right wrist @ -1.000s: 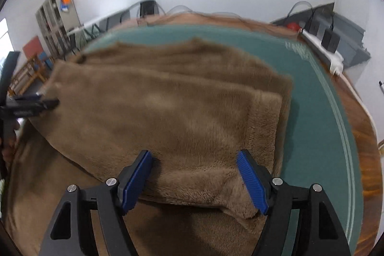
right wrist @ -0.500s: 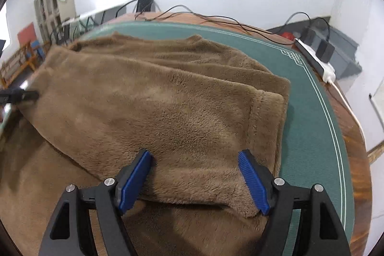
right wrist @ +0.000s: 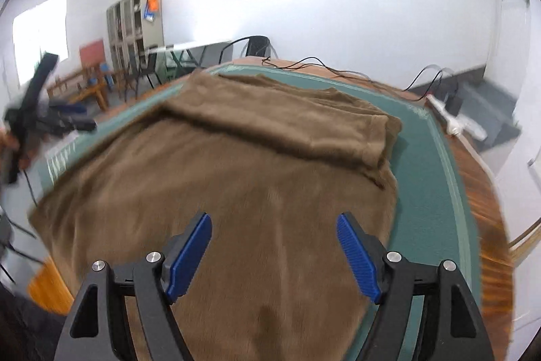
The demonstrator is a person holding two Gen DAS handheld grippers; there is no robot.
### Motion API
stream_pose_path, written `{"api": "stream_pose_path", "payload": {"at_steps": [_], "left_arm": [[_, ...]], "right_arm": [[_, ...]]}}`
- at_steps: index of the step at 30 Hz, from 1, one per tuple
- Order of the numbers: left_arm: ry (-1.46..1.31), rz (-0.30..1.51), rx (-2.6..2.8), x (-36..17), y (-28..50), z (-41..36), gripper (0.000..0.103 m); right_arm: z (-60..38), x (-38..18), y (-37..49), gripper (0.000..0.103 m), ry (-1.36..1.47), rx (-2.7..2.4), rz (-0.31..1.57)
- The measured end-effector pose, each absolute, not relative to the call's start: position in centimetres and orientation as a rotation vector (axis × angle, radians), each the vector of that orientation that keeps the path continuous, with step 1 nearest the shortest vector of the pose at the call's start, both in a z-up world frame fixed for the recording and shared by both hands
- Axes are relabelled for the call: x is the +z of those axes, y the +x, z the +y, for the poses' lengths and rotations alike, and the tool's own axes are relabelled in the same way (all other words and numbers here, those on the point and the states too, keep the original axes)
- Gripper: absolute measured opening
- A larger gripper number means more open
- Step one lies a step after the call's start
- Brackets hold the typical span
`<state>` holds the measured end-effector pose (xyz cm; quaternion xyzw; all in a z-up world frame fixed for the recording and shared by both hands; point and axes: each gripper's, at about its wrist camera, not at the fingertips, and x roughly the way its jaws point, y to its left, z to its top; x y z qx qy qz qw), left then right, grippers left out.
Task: Fold clothes
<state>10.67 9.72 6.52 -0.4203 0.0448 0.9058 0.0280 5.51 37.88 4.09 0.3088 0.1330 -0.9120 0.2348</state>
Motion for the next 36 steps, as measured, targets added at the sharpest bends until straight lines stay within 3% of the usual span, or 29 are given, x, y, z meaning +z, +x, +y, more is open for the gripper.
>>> {"api": "stream_pose_path", "payload": {"at_steps": [7,11,14,17,20,25,27,30,36], "left_arm": [[-1.044,0.614,2.744,5.9,21.7,12.1,0.103],[-0.929,0.893,2.709,4.0,27.4,13.8,0.103],[-0.925,0.969,2.72,2.5,29.3,14.1,0.103],[-0.954,0.927,2.728,1.8,29.6,13.7,0.099],[-1.015,0.843,2.703,1.1,29.1,13.6,0.065],[-1.1,0.698,2.685,0.2,27.5,13.2,0.04],[-1.067,0.623,2.717,1.3,27.4,13.0,0.034],[-0.974,0.574,2.783,3.2,27.8,12.8,0.034],[-0.893,0.656,2.896,5.2,26.6,12.6,0.034]], "right_arm": [[35.8,1.9,11.9,0.078,0.803,-2.447,0.565],[35.3,1.4,12.6,0.078,0.795,-2.431,0.56],[35.0,1.3,12.7,0.078,0.802,-2.423,0.522],[34.9,1.5,12.6,0.078,0.801,-2.419,0.482],[34.8,2.0,12.9,0.078,0.788,-2.426,0.453],[35.1,2.2,13.9,0.078,0.773,-2.45,0.442],[35.5,2.1,14.1,0.078,0.776,-2.465,0.441],[36.2,1.8,14.3,0.078,0.787,-2.49,0.439],[37.5,1.5,14.3,0.078,0.783,-2.542,0.408]]}}
